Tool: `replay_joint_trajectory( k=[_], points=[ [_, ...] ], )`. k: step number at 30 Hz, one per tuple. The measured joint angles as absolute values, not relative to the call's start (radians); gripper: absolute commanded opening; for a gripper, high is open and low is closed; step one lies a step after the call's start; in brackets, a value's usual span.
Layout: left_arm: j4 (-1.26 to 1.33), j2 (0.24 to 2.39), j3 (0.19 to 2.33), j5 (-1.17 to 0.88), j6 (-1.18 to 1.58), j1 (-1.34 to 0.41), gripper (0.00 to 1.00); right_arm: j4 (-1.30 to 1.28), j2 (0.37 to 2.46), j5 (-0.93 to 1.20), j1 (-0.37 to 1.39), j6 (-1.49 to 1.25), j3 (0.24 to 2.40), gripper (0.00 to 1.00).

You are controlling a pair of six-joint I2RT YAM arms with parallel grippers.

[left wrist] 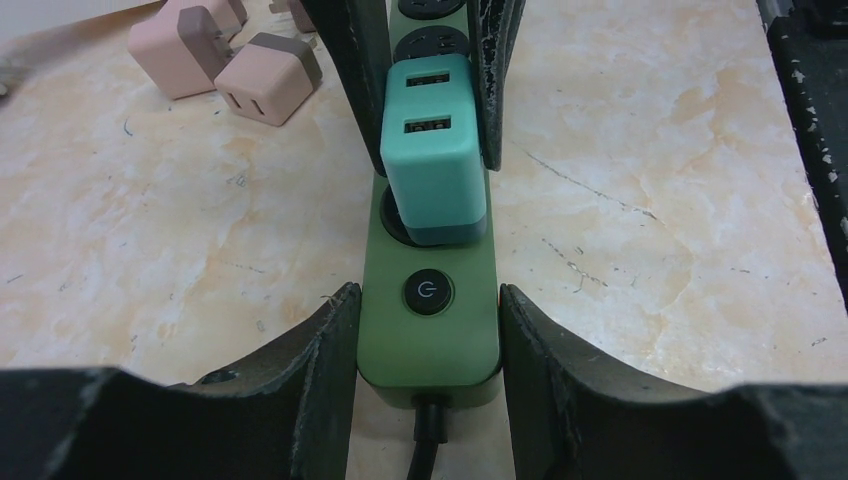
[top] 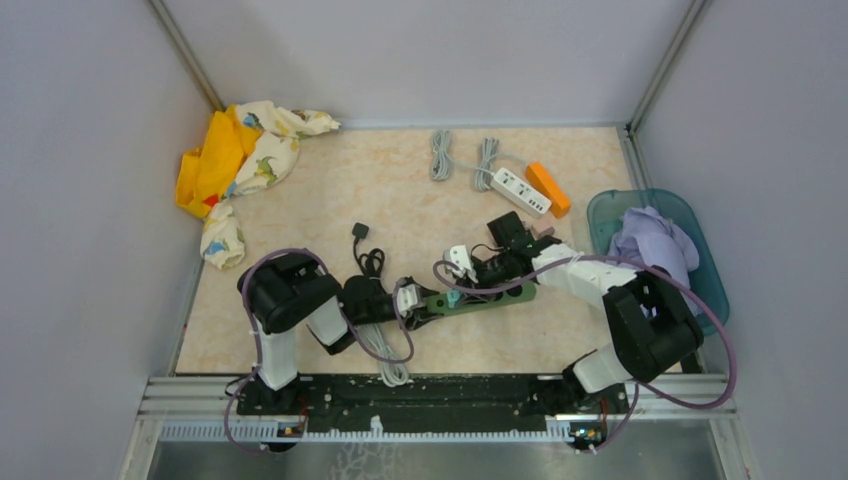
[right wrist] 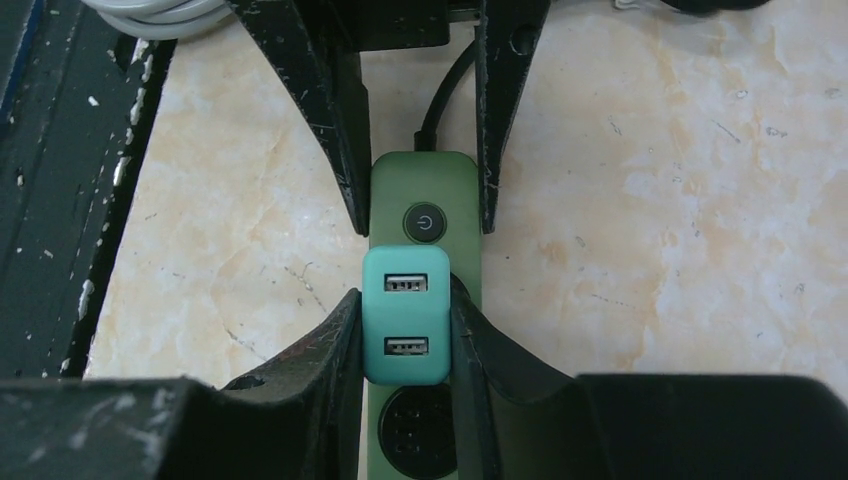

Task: Pull the plug off the socket
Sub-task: Remove the plug from the socket.

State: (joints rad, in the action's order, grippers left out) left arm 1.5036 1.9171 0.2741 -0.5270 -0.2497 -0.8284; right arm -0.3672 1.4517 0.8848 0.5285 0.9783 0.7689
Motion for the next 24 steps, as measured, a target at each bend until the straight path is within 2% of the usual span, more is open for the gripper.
replay_joint_trajectory(
  k=[6,17,24],
  points=[
    [1.506,1.917,0.276,-0.537,-0.248,-0.832,0.0,-0.435,1.452,0.935,0.524,1.089,0.775,0.0],
    [1.496,1.917,0.27,-0.525,-0.248,-0.824,0.0,-0.299,1.448,0.84,0.563,0.867,0.759,0.0],
    [1.505,1.917,0.276,-0.533,-0.251,-0.83,0.0,-0.39,1.448,0.918,0.521,1.028,0.768,0.0]
  ],
)
